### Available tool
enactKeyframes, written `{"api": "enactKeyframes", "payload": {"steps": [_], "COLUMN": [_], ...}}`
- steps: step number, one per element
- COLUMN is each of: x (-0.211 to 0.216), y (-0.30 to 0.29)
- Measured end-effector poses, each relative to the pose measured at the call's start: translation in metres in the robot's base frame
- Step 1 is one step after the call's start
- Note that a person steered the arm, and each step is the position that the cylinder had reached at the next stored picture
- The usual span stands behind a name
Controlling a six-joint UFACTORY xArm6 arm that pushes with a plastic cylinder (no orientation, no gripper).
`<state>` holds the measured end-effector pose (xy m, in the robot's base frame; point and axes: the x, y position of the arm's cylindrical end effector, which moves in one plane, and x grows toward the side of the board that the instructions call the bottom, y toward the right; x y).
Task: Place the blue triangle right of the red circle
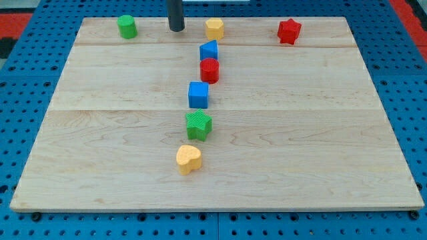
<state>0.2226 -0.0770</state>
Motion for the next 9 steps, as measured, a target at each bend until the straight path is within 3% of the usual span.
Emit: {"api": "enactKeyframes", "payload": {"steps": [3, 7, 9], "x": [0.054, 0.07, 0.071], "y": [0.055, 0.034, 0.083]}}
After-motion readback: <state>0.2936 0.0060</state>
